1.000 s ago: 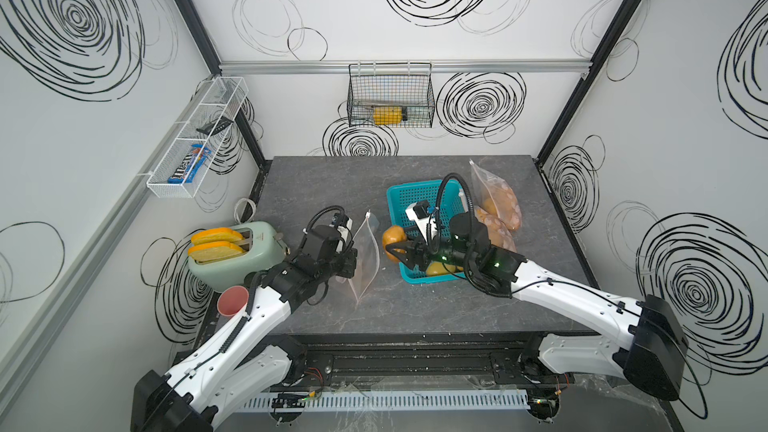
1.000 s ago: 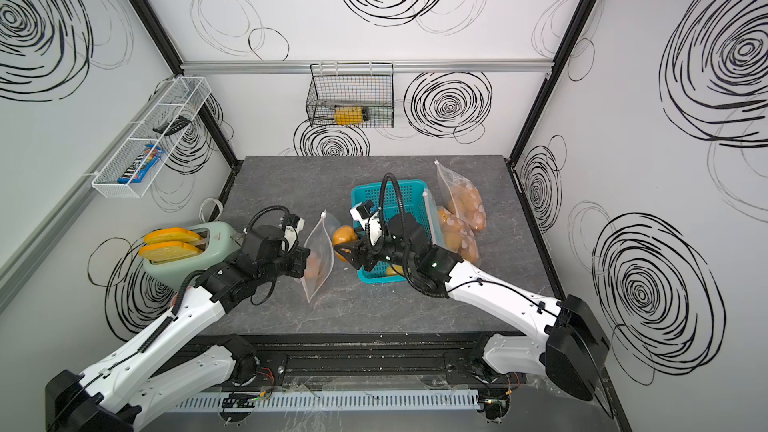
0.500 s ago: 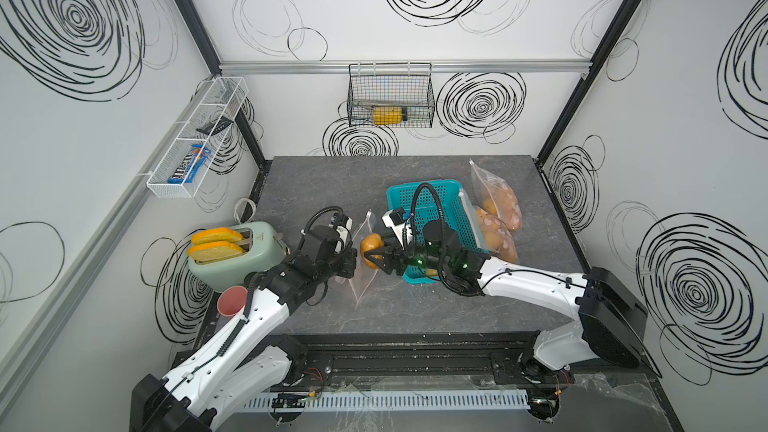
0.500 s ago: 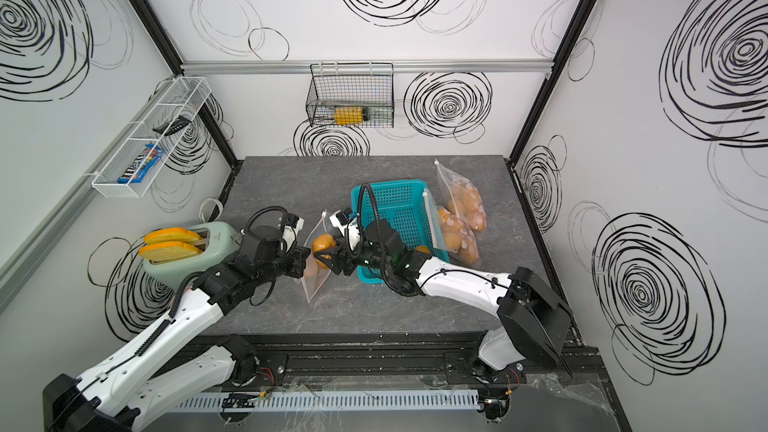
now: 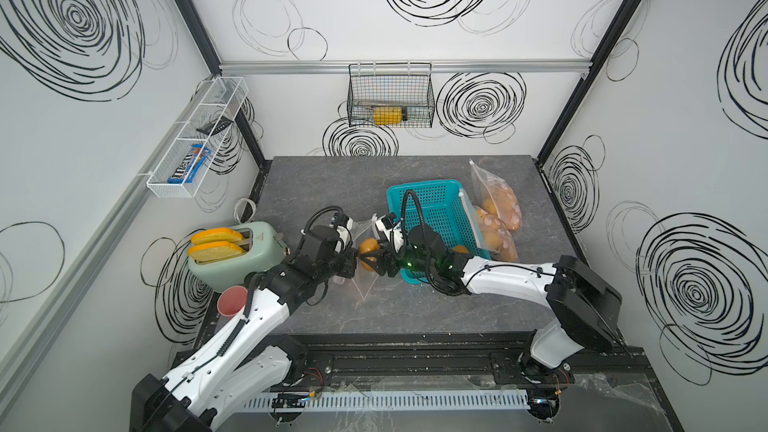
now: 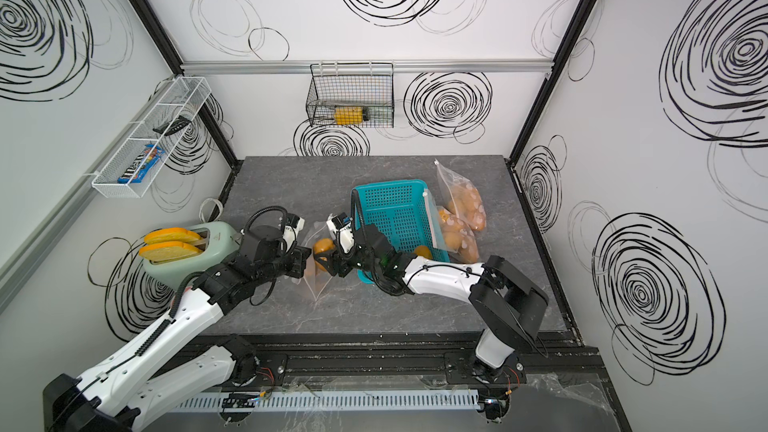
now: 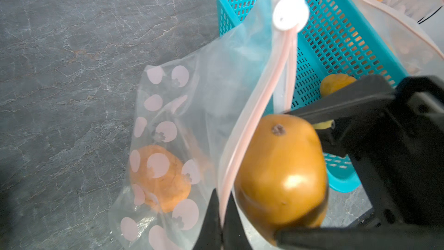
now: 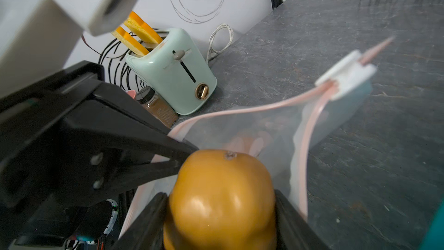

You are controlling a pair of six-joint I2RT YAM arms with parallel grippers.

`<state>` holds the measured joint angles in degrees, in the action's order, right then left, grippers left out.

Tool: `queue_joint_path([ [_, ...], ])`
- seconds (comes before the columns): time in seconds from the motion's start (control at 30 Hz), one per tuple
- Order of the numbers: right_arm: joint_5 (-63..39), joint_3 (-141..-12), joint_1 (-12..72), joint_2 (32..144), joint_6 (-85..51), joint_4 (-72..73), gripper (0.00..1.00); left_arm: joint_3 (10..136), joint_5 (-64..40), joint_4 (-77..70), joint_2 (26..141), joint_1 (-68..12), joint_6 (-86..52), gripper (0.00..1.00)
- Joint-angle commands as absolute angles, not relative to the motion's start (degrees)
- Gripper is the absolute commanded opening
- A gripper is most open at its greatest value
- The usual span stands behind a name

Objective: Put the potatoes into a zipper bag and zip it
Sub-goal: Place the potato into the zipper food storage bag.

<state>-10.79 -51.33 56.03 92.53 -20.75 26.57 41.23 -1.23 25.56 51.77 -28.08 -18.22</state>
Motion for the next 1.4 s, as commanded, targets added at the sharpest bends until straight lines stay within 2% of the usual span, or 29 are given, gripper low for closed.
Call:
queue_joint_path([
  [0.0, -9.49, -54.7, 56.25, 93.22, -20.68, 25.47, 0.59, 40.87, -1.76, 23.55, 51.8, -27.65, -18.46, 0.0],
  [0.47, -3.03, -68.19, 56.23, 100.66, -25.7, 9.1, 0.72, 40.74, -2.71, 23.49, 52.12, -27.16, -18.28, 0.0],
  [0.7, -4.04, -69.17, 56.31, 100.08, -26.91, 6.8, 0.77, 40.66, -2.39, 23.39, 51.93, -27.07, -18.35, 0.0],
  [1.07, -5.04, -68.08, 55.49, 91.32, -20.4, 3.28, 0.78, 40.86, -1.74, 23.69, 52.79, -27.06, -18.32, 0.0],
  [1.37, 0.39, -59.9, 50.27, 73.91, -14.36, -4.66, 0.78, 40.83, -1.89, 23.8, 53.26, -26.89, -18.26, 0.0],
])
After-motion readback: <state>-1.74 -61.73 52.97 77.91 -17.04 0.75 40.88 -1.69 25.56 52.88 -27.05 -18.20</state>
